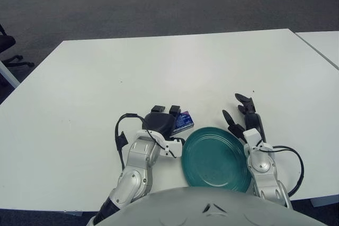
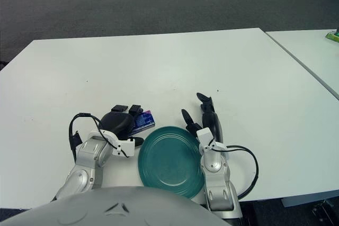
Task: Put the gum into the plate.
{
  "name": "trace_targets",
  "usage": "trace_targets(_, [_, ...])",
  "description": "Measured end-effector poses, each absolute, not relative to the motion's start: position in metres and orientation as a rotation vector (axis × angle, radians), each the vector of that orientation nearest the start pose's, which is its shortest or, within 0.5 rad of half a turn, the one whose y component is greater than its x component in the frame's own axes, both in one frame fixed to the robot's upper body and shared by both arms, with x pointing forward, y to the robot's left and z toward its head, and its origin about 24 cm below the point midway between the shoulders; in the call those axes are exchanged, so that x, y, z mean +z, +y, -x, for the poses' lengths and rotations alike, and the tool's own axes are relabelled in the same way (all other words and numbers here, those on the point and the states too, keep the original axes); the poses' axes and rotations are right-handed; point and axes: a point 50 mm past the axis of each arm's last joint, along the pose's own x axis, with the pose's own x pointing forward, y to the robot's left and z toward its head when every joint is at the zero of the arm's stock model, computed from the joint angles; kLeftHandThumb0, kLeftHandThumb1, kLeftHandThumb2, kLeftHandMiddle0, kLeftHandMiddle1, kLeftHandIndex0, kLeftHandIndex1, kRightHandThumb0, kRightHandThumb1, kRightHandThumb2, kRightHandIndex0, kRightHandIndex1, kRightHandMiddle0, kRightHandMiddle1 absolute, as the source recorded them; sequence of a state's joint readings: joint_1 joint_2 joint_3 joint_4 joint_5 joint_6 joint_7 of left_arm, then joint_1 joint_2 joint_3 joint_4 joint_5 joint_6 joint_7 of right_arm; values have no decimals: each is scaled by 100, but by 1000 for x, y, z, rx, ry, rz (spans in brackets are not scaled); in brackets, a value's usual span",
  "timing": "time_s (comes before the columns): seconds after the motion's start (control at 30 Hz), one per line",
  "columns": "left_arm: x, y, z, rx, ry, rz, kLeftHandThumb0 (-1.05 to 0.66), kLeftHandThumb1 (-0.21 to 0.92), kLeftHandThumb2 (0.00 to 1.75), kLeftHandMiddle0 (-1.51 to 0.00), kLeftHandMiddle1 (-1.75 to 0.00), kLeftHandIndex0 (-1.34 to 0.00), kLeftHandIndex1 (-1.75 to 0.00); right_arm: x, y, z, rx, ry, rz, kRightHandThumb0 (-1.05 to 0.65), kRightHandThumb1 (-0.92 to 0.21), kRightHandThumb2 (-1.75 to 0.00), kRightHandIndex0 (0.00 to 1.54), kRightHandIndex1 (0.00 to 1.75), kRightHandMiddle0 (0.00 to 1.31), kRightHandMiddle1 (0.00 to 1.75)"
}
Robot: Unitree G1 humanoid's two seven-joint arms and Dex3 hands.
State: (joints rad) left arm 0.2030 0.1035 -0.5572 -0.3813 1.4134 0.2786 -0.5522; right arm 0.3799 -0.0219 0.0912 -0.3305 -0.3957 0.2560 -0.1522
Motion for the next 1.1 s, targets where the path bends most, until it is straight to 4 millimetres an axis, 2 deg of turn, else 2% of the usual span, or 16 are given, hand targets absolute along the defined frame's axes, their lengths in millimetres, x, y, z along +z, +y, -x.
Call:
trace_targets(0.3, [51,57,-184,-609,119,-1373,-105,92,61,0,-85,0,-90,25,-174,-174,-229,280,415,-71,-92,-43,21,73,0,65])
trace_targets(0.5, [52,54,-188,-596,101,-1379,-105,92,61,-1,-102,0,-107,29,-179,-169,-256,303,402,-68,-92,-37,23,83,0,74])
trace_targets(0.53, [51,53,-189,-587,93,-1377,-103,92,57,-6,-119,0,-118,29,-180,-168,-264,308,396,-67,-92,-37,24,85,0,76])
trace_targets(0.57, [50,53,-191,-580,85,-1376,-102,92,56,-7,-125,0,-123,30,-181,-167,-270,311,392,-67,-92,-36,24,86,0,77])
trace_targets(0.63, [44,52,-194,-561,63,-1366,-90,92,43,-29,-154,-6,-148,31,-183,-166,-280,313,384,-65,-92,-36,25,88,0,79])
trace_targets(0.67, [39,53,-196,-549,46,-1362,-80,87,51,-34,-158,-13,-152,31,-184,-165,-285,312,382,-65,-92,-36,25,88,0,80])
trace_targets(0.73, [31,54,-199,-526,10,-1355,-57,69,78,-49,-168,-31,-164,32,-185,-164,-295,311,380,-63,-92,-37,26,88,0,81])
trace_targets(0.8, [26,54,-202,-493,-43,-1344,-50,61,91,-58,-171,-38,-169,33,-187,-162,-306,308,375,-62,-92,-37,27,87,0,81])
trace_targets(0.97, [16,58,-211,-393,-165,-1341,-44,47,111,-74,-174,-49,-174,32,-192,-155,-345,311,337,-56,-92,-38,29,85,0,82])
trace_targets(1.1, [18,62,-217,-363,-213,-1359,-44,43,116,-79,-175,-52,-174,32,-195,-151,-375,298,308,-51,-91,-38,30,85,0,85])
